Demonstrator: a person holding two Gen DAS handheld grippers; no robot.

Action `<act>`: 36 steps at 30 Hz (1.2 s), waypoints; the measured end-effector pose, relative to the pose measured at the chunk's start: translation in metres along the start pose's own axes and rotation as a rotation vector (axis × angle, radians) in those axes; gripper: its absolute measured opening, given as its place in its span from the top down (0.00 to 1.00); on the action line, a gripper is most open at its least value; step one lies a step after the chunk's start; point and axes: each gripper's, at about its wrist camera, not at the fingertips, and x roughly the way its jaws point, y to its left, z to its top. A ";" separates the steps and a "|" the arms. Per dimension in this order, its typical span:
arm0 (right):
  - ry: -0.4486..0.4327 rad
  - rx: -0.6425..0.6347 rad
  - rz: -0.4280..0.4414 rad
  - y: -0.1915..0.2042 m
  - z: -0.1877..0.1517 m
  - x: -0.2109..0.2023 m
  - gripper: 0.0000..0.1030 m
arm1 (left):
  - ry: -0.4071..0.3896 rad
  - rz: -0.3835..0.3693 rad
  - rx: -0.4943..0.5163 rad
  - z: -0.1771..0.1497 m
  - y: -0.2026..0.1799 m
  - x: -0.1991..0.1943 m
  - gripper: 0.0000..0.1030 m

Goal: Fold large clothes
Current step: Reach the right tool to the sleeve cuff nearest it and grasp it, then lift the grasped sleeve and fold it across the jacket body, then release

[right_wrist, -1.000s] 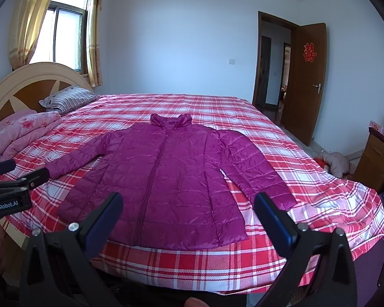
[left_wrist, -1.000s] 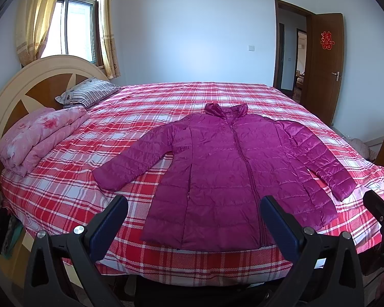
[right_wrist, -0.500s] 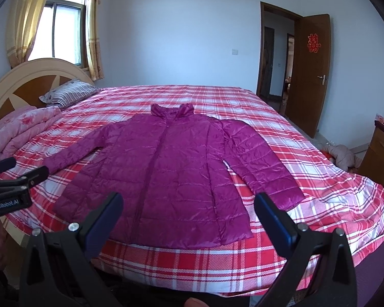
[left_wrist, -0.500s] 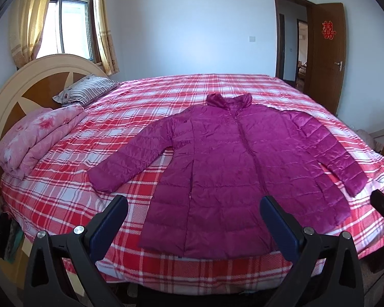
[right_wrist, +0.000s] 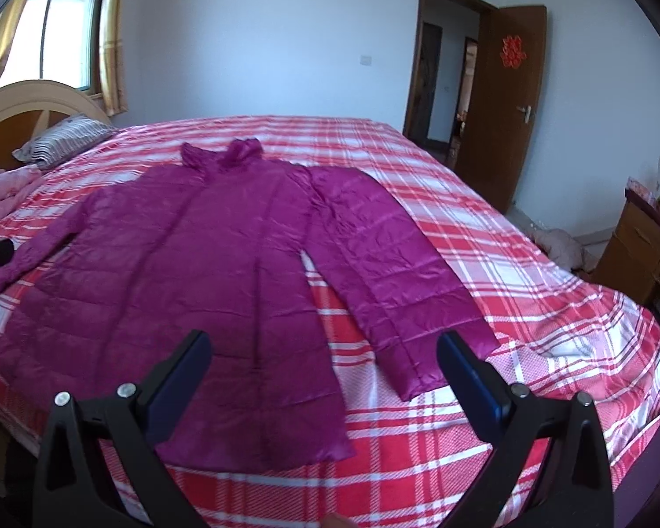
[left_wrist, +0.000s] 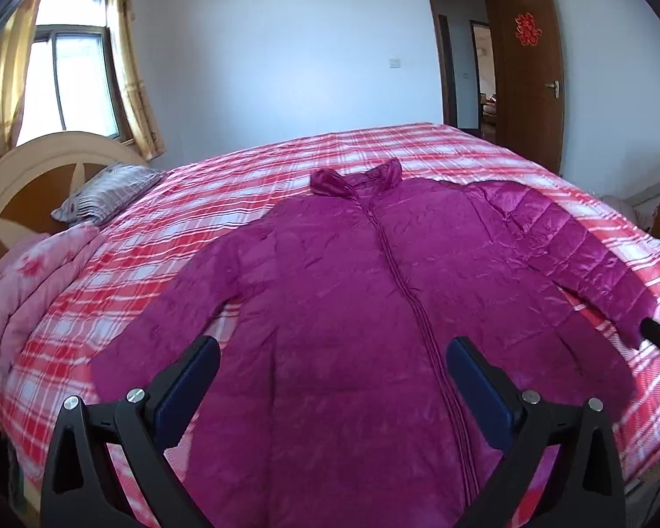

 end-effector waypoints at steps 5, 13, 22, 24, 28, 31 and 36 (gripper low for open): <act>0.047 0.126 -0.037 -0.054 0.000 0.038 0.00 | 0.005 0.046 0.042 -0.006 -0.008 0.050 0.01; 0.160 0.255 -0.133 -0.114 -0.004 0.082 0.07 | 0.096 0.065 -0.010 -0.017 0.005 0.097 0.01; 0.157 0.206 -0.051 -0.104 -0.014 0.103 0.67 | 0.141 0.052 -0.041 -0.023 0.013 0.104 0.01; 0.157 0.228 -0.027 -0.112 -0.009 0.101 0.81 | 0.138 0.053 -0.045 -0.021 0.015 0.102 0.01; 0.119 0.225 -0.105 -0.134 0.014 0.091 0.83 | 0.135 0.048 -0.063 -0.017 0.024 0.098 0.01; 0.055 0.217 -0.161 -0.152 0.043 0.072 0.84 | 0.135 0.028 -0.094 -0.014 0.032 0.096 0.01; -0.051 0.137 -0.212 -0.149 0.102 0.048 0.84 | 0.133 -0.002 -0.125 -0.012 0.042 0.090 0.01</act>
